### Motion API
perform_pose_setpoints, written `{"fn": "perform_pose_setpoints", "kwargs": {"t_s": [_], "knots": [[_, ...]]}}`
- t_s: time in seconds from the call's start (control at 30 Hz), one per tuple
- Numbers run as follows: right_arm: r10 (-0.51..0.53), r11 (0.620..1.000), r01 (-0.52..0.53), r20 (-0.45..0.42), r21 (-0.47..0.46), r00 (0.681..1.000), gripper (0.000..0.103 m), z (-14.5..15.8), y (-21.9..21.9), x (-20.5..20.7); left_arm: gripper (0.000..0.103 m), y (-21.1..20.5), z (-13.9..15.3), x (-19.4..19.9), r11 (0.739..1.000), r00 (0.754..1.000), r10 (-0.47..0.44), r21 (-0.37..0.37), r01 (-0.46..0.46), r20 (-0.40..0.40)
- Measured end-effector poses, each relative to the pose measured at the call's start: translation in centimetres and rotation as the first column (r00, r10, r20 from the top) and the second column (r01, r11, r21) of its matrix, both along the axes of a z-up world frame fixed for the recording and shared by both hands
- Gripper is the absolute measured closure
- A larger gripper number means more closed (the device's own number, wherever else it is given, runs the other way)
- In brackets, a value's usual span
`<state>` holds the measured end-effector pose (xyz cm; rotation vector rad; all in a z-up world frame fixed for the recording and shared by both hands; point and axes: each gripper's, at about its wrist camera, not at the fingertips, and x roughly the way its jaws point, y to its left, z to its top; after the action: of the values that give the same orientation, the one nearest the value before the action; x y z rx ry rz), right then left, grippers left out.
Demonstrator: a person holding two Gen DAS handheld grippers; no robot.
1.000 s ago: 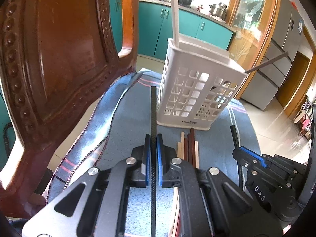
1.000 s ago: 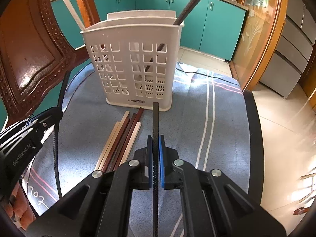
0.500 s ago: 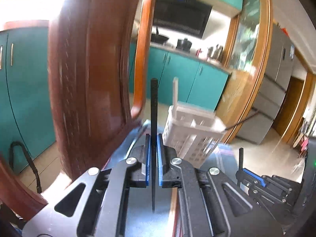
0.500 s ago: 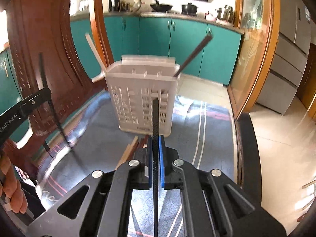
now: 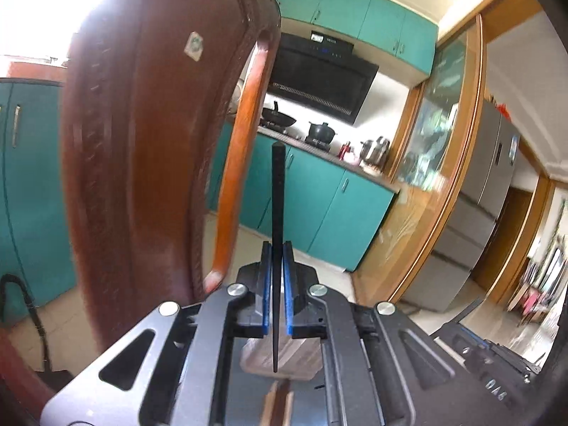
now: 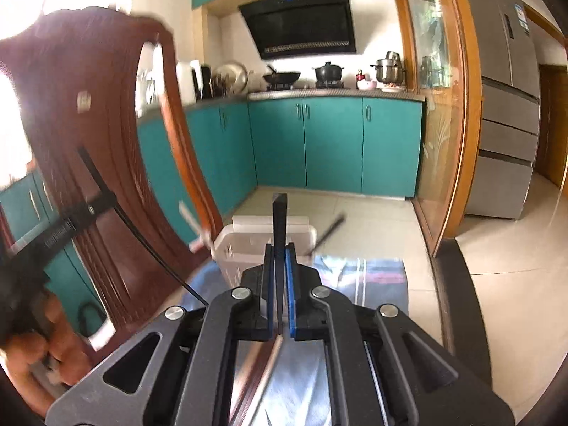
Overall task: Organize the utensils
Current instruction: 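Lift both black chopsticks over the white basket and open both grippers, then bring both open grippers back down to the remaining chopsticks on the cloth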
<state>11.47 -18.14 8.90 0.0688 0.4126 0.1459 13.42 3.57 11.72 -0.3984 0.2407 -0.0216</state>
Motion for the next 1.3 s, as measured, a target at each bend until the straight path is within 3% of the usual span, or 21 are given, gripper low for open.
{"fn": "perform_pose_setpoints", "kwargs": {"t_s": [0.13,0.37,0.47,0.6,0.77,1.03,1.1,1.17,1.3], "knots": [[-0.015,0.994,0.010,0.044,0.113,0.999,0.096,3.6,-1.8,1.7,0.096,0.9,1.0,3.0,0.994,1.000,-0.011,-0.112,0.014,0.028],[-0.070,0.963,0.033,0.129,0.269,0.989,0.096,7.1,-3.8,4.6,0.096,1.8,0.7,7.4,0.982,0.999,0.028,-0.186,-0.021,0.037],[-0.122,0.959,0.070,0.177,0.274,0.977,0.096,7.2,-3.6,5.6,0.096,1.5,-0.5,8.9,0.985,0.999,0.043,-0.167,-0.040,0.013],[-0.150,0.960,0.100,0.176,0.262,0.973,0.096,5.2,-3.2,8.2,0.096,0.5,-1.8,10.0,0.993,0.999,0.047,-0.108,-0.049,-0.021],[-0.139,0.977,0.122,0.091,0.173,0.986,0.096,1.7,-2.2,11.1,0.096,-0.8,-3.2,10.8,0.998,0.997,0.037,-0.042,-0.040,-0.061],[-0.106,0.990,0.101,0.045,0.093,0.993,0.096,-0.3,-1.2,10.9,0.096,-2.5,-4.5,9.8,0.999,0.997,0.023,0.048,-0.019,-0.071],[-0.106,0.991,0.101,0.048,0.088,0.993,0.092,-0.3,-1.1,10.4,0.095,-2.5,-4.6,9.4,0.999,0.997,0.018,0.048,-0.014,-0.074],[-0.106,0.991,0.102,0.050,0.081,0.993,0.080,-0.3,-1.0,9.5,0.094,-2.5,-4.5,8.8,0.998,0.997,0.011,0.060,-0.006,-0.072],[-0.097,0.994,0.092,0.091,0.065,0.991,0.069,-0.1,-1.3,7.2,0.081,-2.4,-4.5,7.2,0.995,0.999,0.011,0.104,-0.005,-0.050]]}}
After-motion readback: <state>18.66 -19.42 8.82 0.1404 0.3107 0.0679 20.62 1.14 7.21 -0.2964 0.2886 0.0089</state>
